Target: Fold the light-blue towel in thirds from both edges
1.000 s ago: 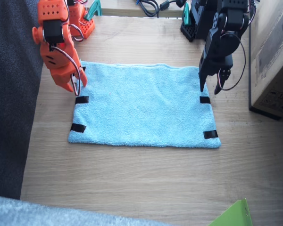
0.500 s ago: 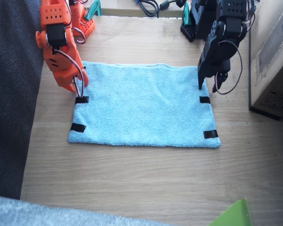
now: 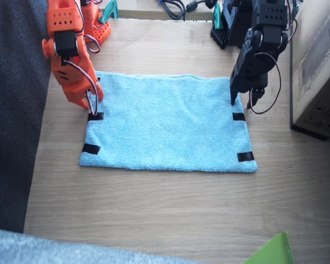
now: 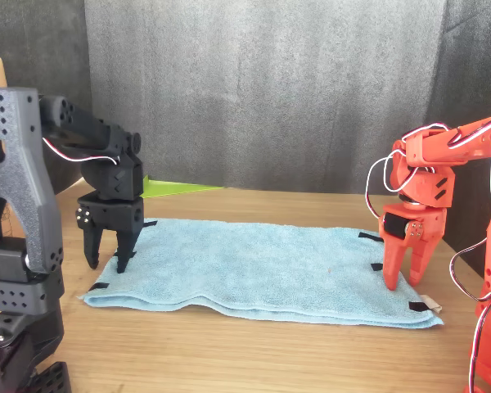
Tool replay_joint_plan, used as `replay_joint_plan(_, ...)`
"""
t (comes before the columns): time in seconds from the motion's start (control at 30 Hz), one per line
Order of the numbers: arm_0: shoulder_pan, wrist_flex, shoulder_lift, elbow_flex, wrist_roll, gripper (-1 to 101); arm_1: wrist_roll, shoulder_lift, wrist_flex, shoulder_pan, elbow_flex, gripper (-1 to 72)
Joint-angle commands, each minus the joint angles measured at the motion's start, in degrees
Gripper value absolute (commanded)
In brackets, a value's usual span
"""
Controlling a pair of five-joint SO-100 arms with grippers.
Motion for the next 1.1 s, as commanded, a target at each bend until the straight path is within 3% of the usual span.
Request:
replay_joint_plan(0.0,0.44,0.53,0.62,-0.53,1.14,22,0.97,-0.09,-0.44,0.79,-0.18,17.6)
replay_joint_plan(0.17,0.44,0.62,0.62,-0.35,1.14,15,0.88,-0.09,0.0,0.35,-0.18,14.9)
replay_joint_plan(0.23,0.53,0.62,0.79,-0.26,1.05,11,0.88,-0.18,0.18,0.26,-0.18,10.0)
replay_joint_plan(0.3,0.53,0.53,1.05,-0.09,1.23,6,0.97,-0.18,0.26,0.35,-0.09,0.1)
replay_joint_plan(0.4,0.35,0.35,1.67,0.62,1.32,0,1.23,0.09,0.35,0.53,0.0,0.1)
replay_joint_plan(0.8,1.05,-0.53,3.43,2.81,1.49,0,1.93,3.52,1.05,3.52,0.18,0.1)
replay_joint_plan(1.07,0.97,-0.7,3.52,2.9,1.41,0,1.93,7.38,7.29,8.09,-5.1,0.1)
